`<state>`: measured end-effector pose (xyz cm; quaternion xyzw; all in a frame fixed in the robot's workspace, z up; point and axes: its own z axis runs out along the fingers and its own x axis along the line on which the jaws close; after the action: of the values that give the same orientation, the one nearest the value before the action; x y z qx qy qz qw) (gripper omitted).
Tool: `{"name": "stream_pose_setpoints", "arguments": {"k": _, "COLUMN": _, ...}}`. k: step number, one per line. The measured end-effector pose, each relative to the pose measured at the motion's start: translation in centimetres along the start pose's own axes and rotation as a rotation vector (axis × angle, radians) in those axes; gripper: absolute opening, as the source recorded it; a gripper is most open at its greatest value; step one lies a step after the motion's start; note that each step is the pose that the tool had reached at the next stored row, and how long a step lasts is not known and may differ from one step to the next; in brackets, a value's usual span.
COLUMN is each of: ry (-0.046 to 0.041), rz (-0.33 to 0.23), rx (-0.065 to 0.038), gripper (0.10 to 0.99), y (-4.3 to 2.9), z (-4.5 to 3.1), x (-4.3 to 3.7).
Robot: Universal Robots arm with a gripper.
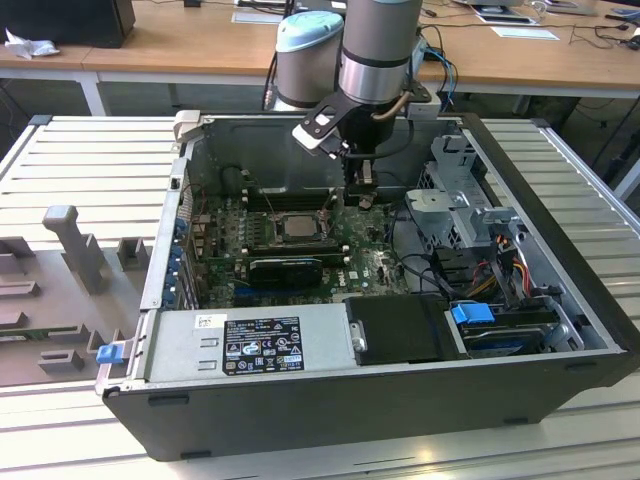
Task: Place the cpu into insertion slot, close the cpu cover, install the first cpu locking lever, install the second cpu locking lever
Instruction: 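Close the cpu cover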
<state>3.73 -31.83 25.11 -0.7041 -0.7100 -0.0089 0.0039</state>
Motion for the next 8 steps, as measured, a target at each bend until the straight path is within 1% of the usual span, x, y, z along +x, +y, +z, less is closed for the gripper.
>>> {"name": "stream_pose_setpoints", "arguments": {"k": 8, "ry": 0.0001, "rz": 0.0, "rx": 0.0, "gripper": 0.106, "y": -0.4, "z": 0.0, "x": 0.0}}
